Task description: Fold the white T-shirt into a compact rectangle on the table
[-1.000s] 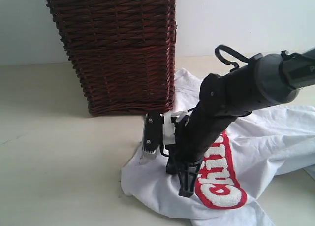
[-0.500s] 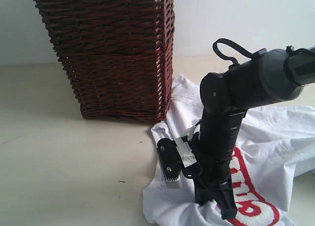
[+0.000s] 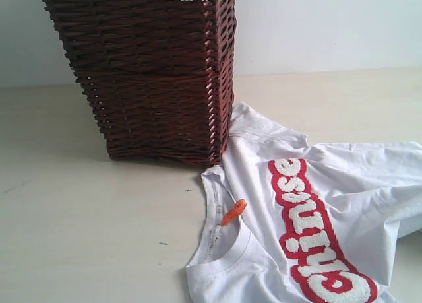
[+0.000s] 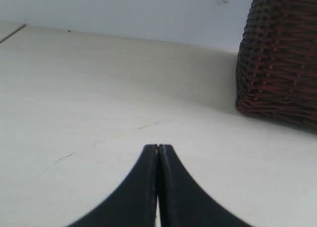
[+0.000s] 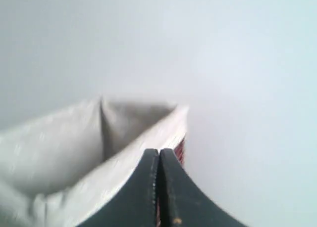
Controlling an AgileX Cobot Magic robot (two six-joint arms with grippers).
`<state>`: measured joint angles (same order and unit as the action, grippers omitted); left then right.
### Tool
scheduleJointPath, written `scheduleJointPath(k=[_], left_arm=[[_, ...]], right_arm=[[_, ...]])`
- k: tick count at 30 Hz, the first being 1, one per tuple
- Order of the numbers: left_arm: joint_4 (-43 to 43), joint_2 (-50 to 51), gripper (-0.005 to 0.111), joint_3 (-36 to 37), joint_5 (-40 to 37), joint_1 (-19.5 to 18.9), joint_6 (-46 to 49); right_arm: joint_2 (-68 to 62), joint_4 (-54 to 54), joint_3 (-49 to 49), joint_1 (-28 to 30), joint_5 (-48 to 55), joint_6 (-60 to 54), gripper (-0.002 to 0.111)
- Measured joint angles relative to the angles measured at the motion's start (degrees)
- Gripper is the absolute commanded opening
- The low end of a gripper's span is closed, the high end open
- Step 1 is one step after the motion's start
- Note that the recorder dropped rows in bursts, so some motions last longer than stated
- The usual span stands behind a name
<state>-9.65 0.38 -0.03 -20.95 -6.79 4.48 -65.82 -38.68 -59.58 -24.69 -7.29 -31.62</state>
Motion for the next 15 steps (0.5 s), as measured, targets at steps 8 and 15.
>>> scheduleJointPath(k=[8, 15], left_arm=[[0.00, 0.00, 0.000, 0.00, 0.00, 0.00, 0.00], [0.00, 0.00, 0.000, 0.00, 0.00, 0.00, 0.00]], right_arm=[[32.07, -1.51, 12.77, 11.48, 8.10, 1.10, 0.000], [48.90, 13.20, 27.72, 13.78, 20.75, -2.10, 0.000]])
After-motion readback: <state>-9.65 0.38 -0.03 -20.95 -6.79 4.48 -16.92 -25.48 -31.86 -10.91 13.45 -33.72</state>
